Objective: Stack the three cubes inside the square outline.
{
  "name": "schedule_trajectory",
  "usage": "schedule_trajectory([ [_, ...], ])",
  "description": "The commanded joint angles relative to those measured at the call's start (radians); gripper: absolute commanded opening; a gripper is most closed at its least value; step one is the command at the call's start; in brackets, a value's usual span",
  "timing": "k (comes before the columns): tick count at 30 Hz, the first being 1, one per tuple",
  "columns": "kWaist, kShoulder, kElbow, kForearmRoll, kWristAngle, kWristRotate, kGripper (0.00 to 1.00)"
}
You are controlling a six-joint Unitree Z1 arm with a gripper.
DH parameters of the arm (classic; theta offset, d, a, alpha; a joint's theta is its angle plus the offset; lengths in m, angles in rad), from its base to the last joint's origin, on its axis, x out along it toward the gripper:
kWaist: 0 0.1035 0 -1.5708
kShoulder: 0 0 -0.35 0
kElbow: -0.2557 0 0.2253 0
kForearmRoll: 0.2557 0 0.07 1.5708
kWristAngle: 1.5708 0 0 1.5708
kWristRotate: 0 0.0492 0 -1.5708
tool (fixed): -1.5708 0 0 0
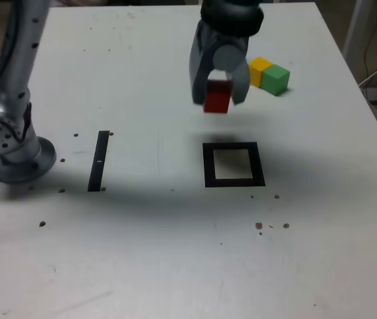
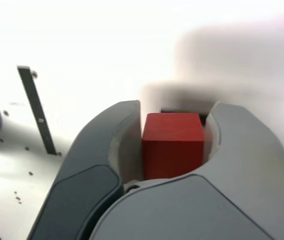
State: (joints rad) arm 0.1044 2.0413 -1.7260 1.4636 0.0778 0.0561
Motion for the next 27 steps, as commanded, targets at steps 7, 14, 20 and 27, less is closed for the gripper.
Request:
schedule_trajectory([
  [7, -0.081, -0.044, 0.129, -0.122, -0.053, -0.044, 0.38],
  [14, -0.128, -0.04, 0.165, -0.188, -0.064, -0.08, 0.38],
  [20, -0.135, -0.026, 0.171, -0.216, -0.058, -0.087, 0.38],
  [27, -0.135, -0.008, 0.189, -0.26, -0.055, -0.089, 0.38],
])
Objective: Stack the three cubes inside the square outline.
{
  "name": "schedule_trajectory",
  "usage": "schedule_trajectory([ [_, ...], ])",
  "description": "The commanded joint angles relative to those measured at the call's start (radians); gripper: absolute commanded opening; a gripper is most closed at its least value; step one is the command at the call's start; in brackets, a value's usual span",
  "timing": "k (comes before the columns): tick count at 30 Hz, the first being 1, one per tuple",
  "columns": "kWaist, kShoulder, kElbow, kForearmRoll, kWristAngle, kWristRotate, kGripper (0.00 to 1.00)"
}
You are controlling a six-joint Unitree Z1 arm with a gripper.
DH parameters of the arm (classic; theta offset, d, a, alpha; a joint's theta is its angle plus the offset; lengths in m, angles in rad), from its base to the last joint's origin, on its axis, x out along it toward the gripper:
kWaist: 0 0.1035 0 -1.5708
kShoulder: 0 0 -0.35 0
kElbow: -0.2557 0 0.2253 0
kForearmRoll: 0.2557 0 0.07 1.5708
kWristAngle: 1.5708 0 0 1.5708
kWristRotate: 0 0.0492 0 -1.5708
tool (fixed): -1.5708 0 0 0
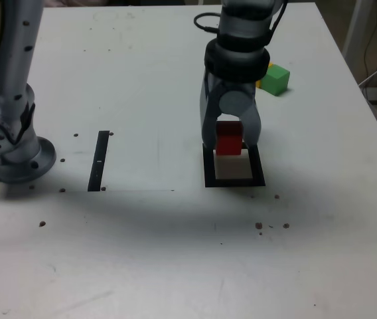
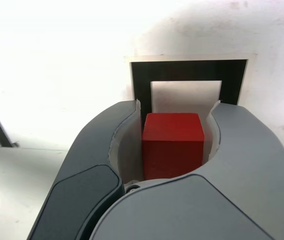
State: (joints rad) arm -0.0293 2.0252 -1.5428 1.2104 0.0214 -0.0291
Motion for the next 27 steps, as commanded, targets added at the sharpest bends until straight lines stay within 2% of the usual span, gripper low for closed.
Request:
schedule_trajectory([
  [1, -0.001, 0.011, 0.008, -0.012, 0.002, -0.005, 0.38],
  [18, -0.006, 0.03, 0.051, -0.072, -0.008, -0.011, 0.39],
  [23, -0.006, 0.03, 0.062, -0.077, -0.012, -0.009, 0.5],
  [27, -0.006, 0.03, 0.07, -0.082, -0.015, -0.003, 0.7],
])
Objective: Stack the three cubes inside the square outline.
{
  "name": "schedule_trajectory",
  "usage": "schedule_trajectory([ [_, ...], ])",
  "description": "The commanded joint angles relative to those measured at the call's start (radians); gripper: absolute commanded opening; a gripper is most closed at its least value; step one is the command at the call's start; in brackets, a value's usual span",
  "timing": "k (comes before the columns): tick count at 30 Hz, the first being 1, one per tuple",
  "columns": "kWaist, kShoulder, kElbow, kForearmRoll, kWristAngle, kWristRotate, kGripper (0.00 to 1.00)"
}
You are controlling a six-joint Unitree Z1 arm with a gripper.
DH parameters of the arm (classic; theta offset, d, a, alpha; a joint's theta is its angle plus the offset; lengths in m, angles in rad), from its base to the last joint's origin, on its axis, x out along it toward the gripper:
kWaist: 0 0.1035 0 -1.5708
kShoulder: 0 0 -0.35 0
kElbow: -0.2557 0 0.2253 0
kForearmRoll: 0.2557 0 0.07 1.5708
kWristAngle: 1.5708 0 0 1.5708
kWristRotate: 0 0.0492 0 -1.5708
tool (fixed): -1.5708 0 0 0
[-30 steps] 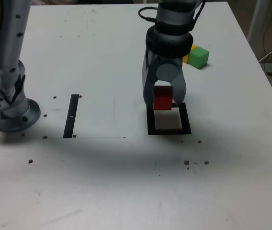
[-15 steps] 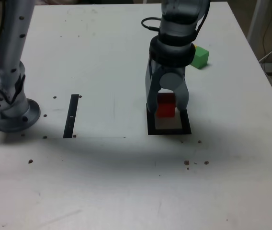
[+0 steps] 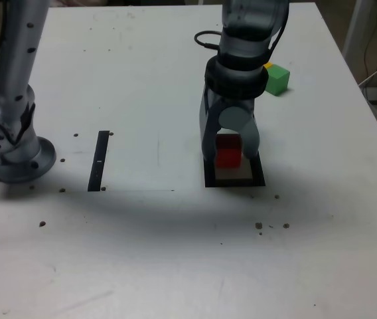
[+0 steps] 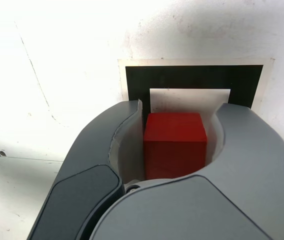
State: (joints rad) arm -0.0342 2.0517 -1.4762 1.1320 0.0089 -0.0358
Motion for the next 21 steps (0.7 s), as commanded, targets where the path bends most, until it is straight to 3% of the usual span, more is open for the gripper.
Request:
schedule_trajectory([
  [1, -0.001, 0.004, 0.006, -0.005, -0.003, 0.006, 0.76],
  [4, 0.0, 0.004, 0.011, -0.012, -0.008, 0.011, 0.92],
  [6, 0.001, 0.003, 0.014, -0.015, -0.011, 0.011, 0.97],
  [21, 0.016, -0.04, 0.012, 0.009, 0.007, 0.011, 0.99],
])
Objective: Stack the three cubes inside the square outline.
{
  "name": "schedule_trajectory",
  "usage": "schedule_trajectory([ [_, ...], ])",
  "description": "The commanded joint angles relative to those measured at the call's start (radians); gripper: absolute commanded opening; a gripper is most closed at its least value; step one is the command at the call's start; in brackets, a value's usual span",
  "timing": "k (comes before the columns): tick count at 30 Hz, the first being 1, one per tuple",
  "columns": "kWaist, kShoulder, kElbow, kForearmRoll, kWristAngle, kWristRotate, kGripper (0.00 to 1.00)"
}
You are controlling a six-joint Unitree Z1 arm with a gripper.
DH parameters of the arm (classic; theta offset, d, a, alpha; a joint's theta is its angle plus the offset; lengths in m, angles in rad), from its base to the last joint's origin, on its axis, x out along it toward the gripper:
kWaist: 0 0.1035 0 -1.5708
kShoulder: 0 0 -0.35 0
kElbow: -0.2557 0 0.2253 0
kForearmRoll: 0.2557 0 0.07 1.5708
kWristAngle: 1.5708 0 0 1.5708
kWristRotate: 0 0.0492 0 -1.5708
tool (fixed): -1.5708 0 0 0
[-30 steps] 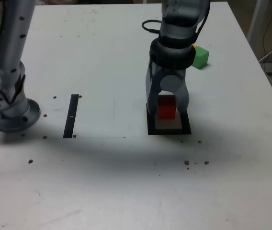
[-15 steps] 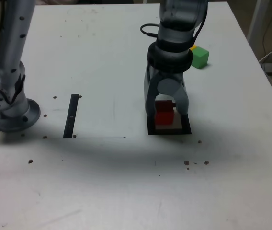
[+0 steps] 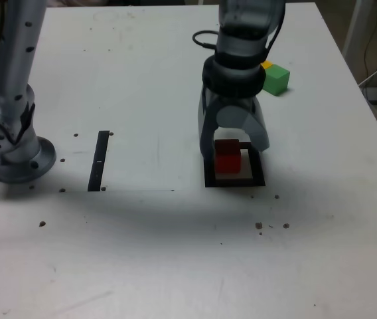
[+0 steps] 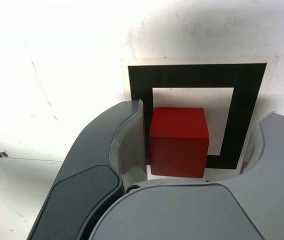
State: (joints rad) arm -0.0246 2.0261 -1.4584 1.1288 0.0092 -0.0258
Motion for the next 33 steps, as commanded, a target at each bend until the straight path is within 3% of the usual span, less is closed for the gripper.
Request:
schedule_trajectory([
  [1, 0.011, -0.019, -0.01, 0.019, 0.011, 0.001, 0.99],
  [12, 0.091, -0.025, -0.141, 0.143, 0.054, 0.04, 0.99],
  [33, 0.306, 0.099, -0.366, 0.264, 0.071, 0.061, 0.98],
])
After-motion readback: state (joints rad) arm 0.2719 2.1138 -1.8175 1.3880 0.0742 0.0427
